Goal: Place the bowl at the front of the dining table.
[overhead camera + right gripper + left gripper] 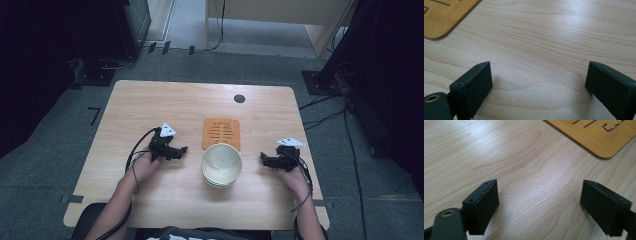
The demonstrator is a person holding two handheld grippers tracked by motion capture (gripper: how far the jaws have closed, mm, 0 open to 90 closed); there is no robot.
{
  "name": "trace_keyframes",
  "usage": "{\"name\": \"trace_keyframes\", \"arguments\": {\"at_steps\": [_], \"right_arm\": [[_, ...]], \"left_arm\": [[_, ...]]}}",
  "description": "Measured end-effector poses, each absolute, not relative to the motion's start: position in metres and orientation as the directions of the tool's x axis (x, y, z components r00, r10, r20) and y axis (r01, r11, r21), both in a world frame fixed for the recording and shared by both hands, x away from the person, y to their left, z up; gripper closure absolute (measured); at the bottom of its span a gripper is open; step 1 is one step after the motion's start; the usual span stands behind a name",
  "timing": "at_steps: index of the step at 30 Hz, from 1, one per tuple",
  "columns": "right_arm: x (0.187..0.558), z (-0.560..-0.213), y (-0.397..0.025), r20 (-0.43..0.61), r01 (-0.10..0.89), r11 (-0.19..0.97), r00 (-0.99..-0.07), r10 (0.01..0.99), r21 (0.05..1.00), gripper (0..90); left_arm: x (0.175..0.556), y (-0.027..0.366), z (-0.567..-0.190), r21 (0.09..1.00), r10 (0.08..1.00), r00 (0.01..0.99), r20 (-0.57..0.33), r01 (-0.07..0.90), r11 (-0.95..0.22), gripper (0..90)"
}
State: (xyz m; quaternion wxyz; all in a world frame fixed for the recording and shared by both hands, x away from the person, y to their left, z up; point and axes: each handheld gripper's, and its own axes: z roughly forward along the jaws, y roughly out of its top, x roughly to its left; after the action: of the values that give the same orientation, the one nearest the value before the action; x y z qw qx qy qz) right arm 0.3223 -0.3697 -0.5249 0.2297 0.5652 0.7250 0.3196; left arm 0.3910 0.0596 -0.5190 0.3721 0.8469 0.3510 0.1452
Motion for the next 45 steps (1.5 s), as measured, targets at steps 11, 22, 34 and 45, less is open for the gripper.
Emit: {"name": "trace_keyframes", "arguments": {"at_steps": [11, 22, 34, 45], "right_arm": [[0.323, -0.525, -0.37, 0.028, 0.676, 0.153, -0.25, 0.968, 0.721, 4.4], [0.323, -0.525, -0.369, 0.027, 0.676, 0.149, -0.243, 0.97, 0.722, 4.7], [0.334, -0.525, -0.369, 0.028, 0.676, 0.142, -0.234, 0.972, 0.723, 5.7], [0.347, -0.525, -0.367, 0.028, 0.675, 0.143, -0.236, 0.971, 0.724, 5.7]], "left_arm": [[0.391, 0.057, -0.519, 0.729, 0.701, 0.713, -0.007, 0.484, -0.484, 12.3], [0.392, 0.057, -0.519, 0.729, 0.698, 0.716, -0.012, 0.484, -0.484, 11.4], [0.39, 0.057, -0.519, 0.731, 0.721, 0.693, -0.014, 0.499, -0.465, 13.1], [0.39, 0.05, -0.52, 0.725, 0.757, 0.653, -0.005, 0.524, -0.447, 10.0]]}}
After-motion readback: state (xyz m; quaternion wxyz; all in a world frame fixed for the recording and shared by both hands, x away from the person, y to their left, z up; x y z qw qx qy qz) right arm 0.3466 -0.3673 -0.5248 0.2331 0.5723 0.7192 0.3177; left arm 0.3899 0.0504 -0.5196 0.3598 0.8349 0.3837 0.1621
